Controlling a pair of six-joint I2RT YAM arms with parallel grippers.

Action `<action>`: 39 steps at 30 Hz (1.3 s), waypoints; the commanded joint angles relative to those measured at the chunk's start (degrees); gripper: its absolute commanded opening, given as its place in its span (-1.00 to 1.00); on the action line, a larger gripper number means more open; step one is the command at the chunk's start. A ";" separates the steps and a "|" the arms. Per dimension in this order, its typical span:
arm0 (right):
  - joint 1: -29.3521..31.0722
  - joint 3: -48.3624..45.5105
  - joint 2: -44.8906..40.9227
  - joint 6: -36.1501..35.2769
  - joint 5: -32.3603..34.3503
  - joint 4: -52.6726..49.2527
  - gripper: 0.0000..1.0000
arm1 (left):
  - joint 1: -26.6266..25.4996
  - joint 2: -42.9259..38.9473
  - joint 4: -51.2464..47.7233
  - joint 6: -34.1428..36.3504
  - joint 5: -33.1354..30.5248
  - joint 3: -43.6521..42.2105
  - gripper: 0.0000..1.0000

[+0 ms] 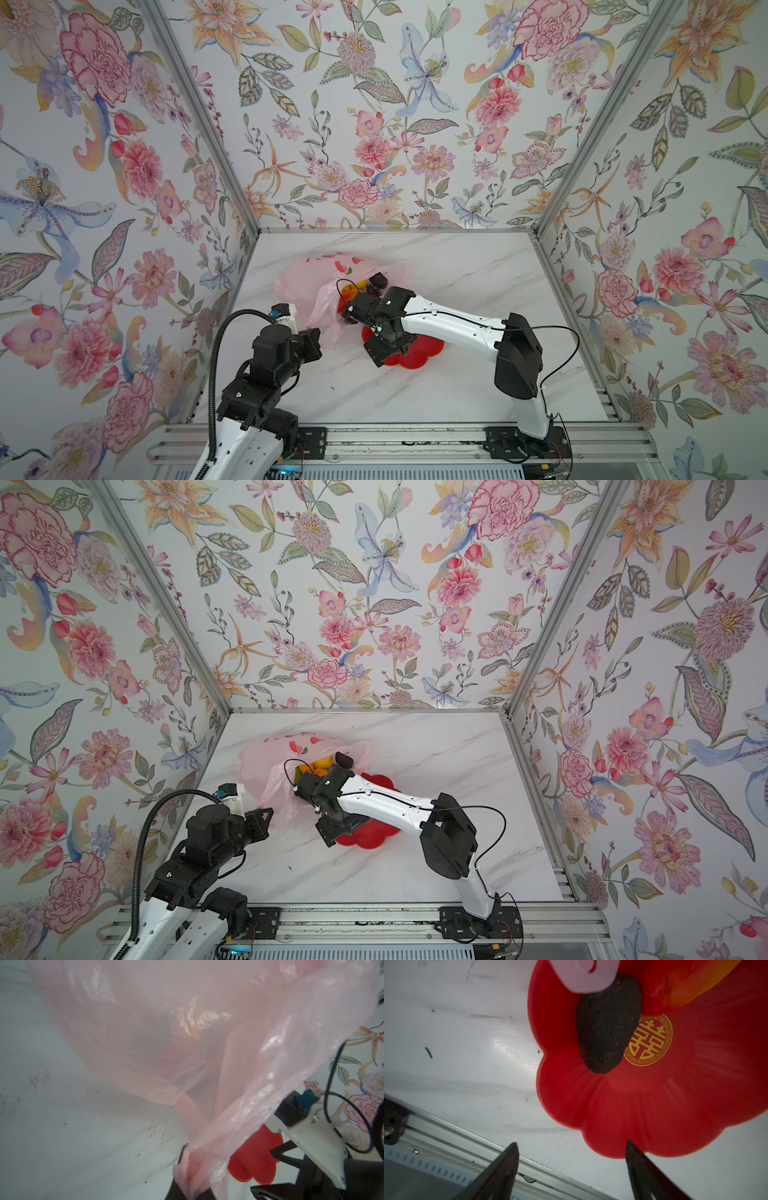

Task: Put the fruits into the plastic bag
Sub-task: 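Lower the open right gripper onto the dark avocado on the plate, then close the right gripper on the dark avocado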

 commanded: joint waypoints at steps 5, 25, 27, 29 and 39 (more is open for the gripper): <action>-4.30 0.21 5.01 0.28 -4.58 7.99 0.51 | 0.49 1.13 1.29 1.50 1.42 -0.55 -1.00; -7.90 -1.00 9.62 1.53 -8.35 12.39 0.14 | 0.51 1.76 1.27 2.38 3.26 -0.28 -1.00; -7.78 -1.33 9.03 1.79 -8.25 12.48 0.06 | 0.43 1.78 1.33 2.39 3.18 -0.26 -1.00; -7.76 -1.69 8.24 2.05 -8.23 12.52 0.03 | 0.44 1.65 1.43 2.34 3.17 -0.33 -1.00; -7.96 -8.92 0.02 3.35 -6.43 12.45 -0.01 | 0.83 1.46 2.36 2.21 3.13 -0.97 -1.00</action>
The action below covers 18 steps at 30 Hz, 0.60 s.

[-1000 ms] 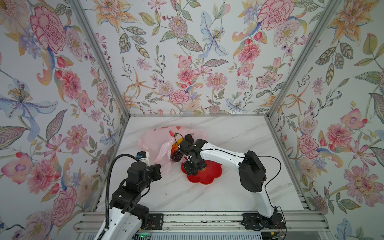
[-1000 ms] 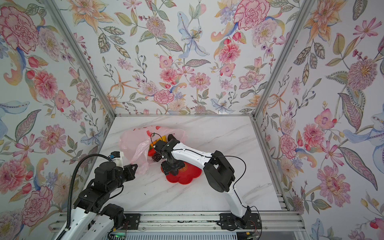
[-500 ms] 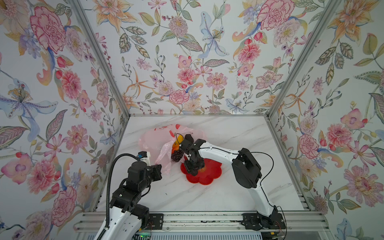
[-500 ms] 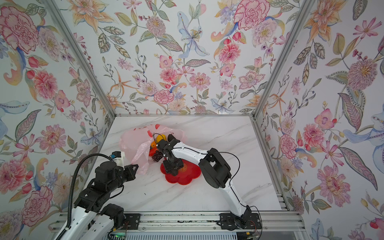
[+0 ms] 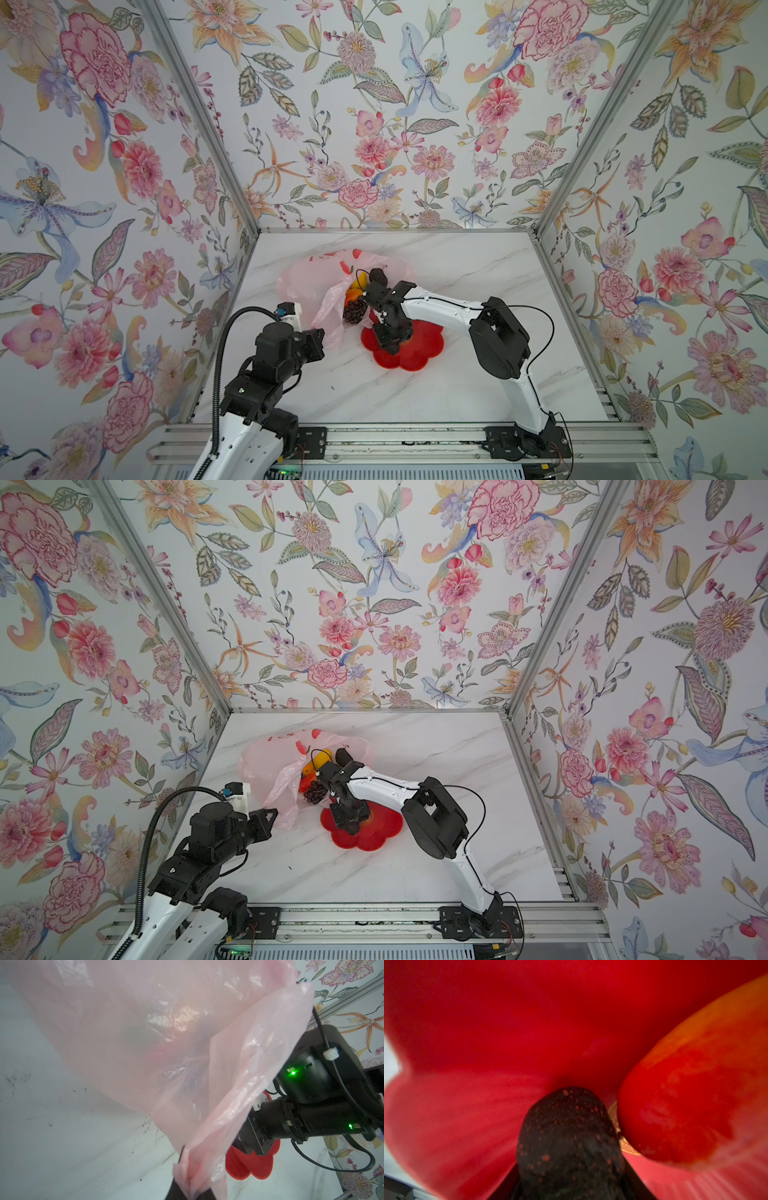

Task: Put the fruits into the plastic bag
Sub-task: 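Close the right gripper on the dark avocado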

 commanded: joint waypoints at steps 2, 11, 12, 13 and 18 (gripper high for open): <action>-0.53 -4.17 -6.92 1.20 1.36 -0.92 -0.01 | 0.79 -0.69 1.54 1.03 0.01 -1.20 -1.00; -3.84 -15.62 -21.08 3.09 0.87 -0.98 -0.01 | 0.78 -1.46 1.80 0.74 -1.27 -1.37 -1.00; -4.43 -16.18 -22.87 3.64 0.54 -1.01 -0.01 | 0.95 -1.34 1.70 0.81 -1.35 -1.25 -1.00; -4.84 -16.38 -24.32 4.27 0.12 -1.08 0.00 | 0.99 -1.34 1.69 0.79 -1.36 -1.25 -1.00; -7.96 -13.50 -29.68 7.52 -4.61 -1.03 0.01 | 1.20 -1.07 1.59 0.99 -1.05 -1.07 -1.00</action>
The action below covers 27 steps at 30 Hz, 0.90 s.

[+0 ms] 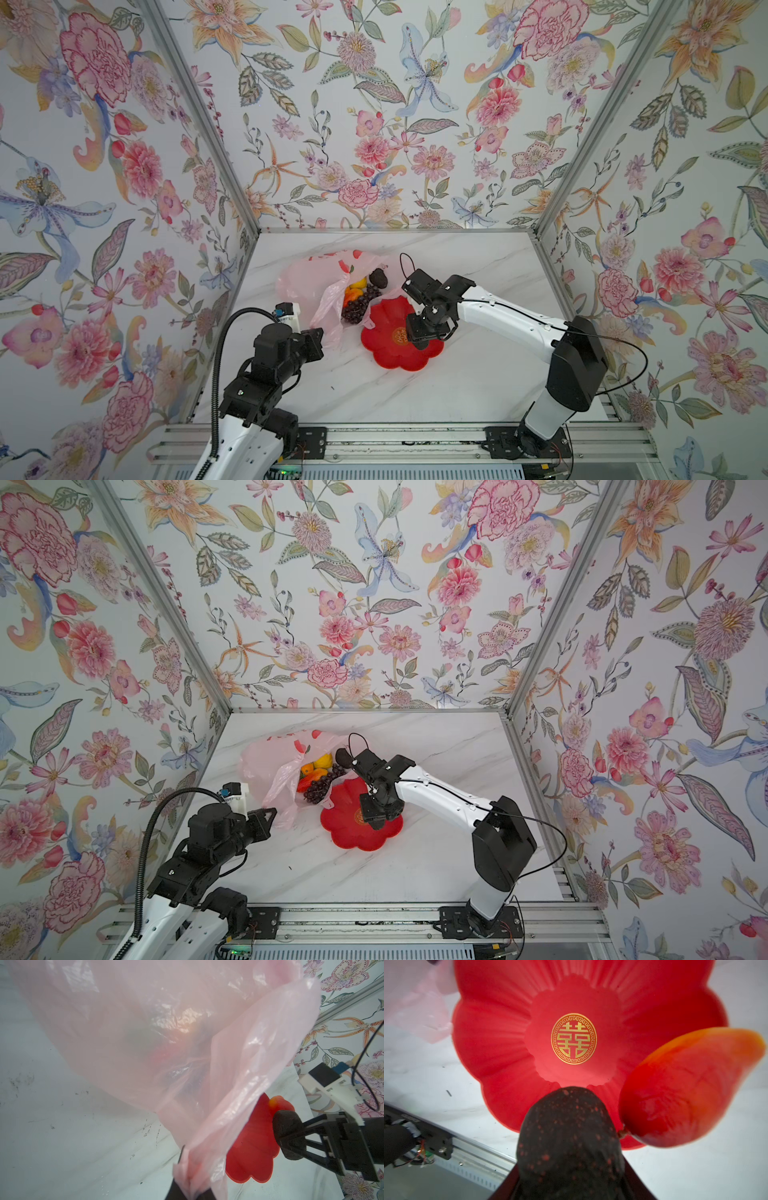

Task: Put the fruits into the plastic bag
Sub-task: 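Close the right gripper on the dark avocado, then lift the avocado off the plate with the right gripper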

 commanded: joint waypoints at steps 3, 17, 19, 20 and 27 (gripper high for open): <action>-1.37 6.57 -2.22 3.88 -5.86 0.49 0.01 | 0.64 0.40 1.28 1.10 -0.46 -0.81 -1.00; 0.19 4.71 7.45 11.10 -17.72 16.44 0.01 | 0.86 -0.02 1.01 1.38 0.34 -0.90 -1.00; 0.04 2.41 8.71 12.19 -17.90 18.98 0.01 | 0.87 0.16 0.90 1.42 0.44 -0.90 -1.00; -0.03 1.93 9.62 12.44 -17.35 19.02 0.01 | 0.76 0.16 0.85 1.47 0.44 -0.90 -1.00; -0.32 1.40 15.08 10.74 -13.08 14.58 0.16 | 0.90 0.58 0.88 1.40 0.44 -0.86 -1.00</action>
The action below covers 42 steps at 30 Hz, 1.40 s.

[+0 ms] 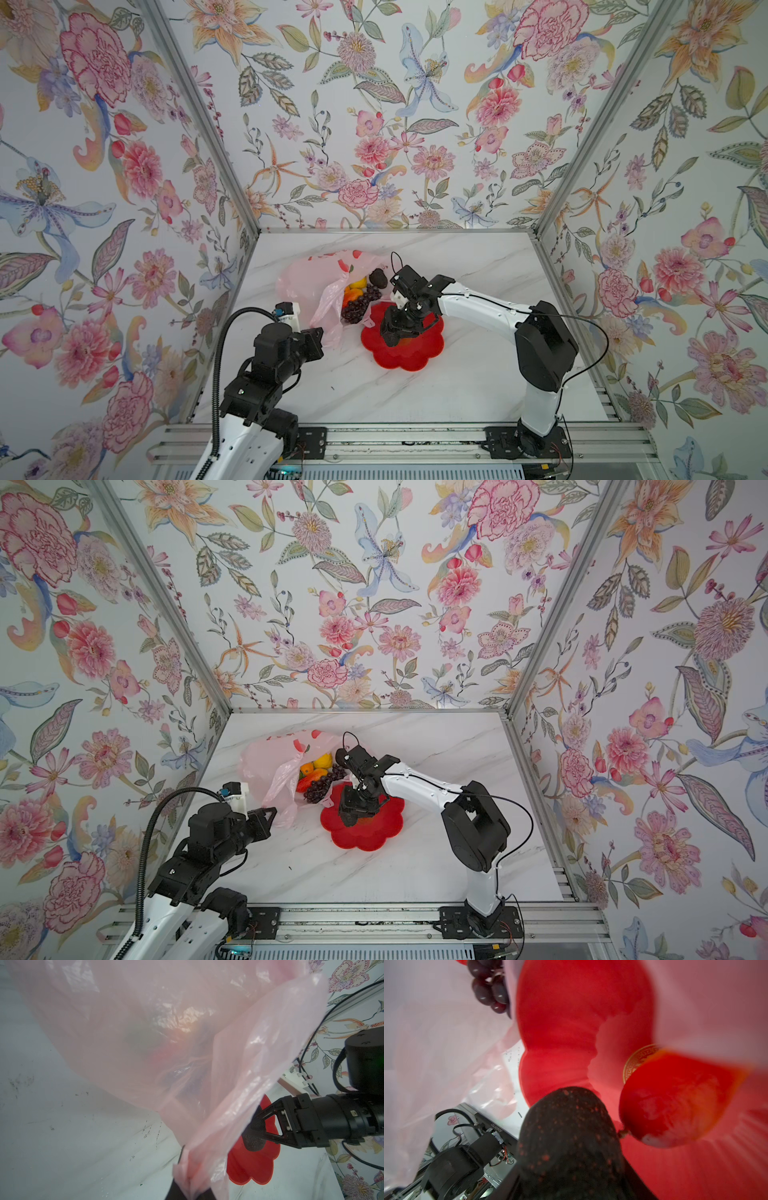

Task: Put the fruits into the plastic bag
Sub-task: 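Lift the avocado off the plate with the right gripper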

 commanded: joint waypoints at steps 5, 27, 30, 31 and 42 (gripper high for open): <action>0.48 0.19 2.70 -0.17 2.89 -1.73 0.80 | 0.64 0.42 0.41 1.45 0.23 -0.79 -1.00; 3.00 4.65 8.83 -3.03 5.80 -4.34 0.42 | 0.86 1.00 0.56 1.89 1.53 -0.73 -1.00; 3.04 4.80 7.31 -2.84 6.90 -4.55 0.27 | 0.91 1.00 0.64 1.85 1.56 -0.79 -1.00; 2.98 4.74 6.50 -2.78 7.17 -4.61 0.21 | 0.87 1.07 0.69 1.89 1.54 -0.75 -1.00; 1.67 2.63 -3.74 -0.80 6.67 -5.44 -0.07 | 1.17 0.95 1.06 1.87 1.76 -0.86 -1.00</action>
